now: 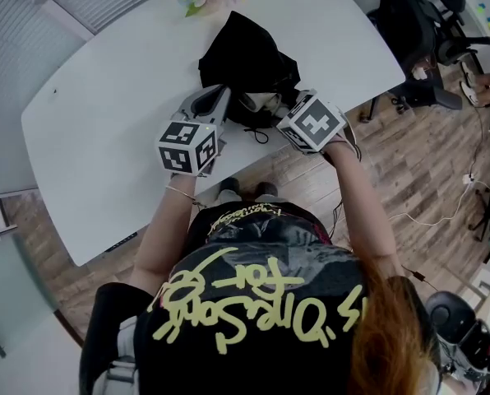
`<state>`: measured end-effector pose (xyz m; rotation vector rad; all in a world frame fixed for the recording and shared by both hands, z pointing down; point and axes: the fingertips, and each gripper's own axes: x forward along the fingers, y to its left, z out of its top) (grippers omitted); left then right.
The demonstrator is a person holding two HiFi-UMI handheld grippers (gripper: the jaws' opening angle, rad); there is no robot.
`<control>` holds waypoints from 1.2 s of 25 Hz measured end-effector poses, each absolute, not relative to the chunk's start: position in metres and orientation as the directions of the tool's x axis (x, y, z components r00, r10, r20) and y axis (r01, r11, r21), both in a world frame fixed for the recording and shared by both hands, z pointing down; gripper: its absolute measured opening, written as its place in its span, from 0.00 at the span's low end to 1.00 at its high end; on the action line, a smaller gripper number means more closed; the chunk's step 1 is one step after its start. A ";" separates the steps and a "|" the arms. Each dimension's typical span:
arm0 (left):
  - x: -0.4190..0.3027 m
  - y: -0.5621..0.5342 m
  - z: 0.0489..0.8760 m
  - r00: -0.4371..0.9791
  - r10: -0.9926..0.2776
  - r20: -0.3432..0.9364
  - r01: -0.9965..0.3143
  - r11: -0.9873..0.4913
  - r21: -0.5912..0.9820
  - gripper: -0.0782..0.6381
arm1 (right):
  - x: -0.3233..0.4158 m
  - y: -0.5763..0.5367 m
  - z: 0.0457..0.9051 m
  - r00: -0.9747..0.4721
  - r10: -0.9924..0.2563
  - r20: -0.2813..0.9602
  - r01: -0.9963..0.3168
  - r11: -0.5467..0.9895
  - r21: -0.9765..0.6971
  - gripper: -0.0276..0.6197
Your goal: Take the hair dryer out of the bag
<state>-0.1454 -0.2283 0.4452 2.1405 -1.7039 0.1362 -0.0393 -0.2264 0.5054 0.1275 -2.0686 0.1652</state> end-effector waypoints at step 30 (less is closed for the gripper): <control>-0.125 -0.215 0.456 0.087 -0.918 0.386 -0.989 -0.034 0.143 0.13 | 0.027 -0.155 0.480 -0.592 0.143 0.793 0.102 0.990 -0.102 0.34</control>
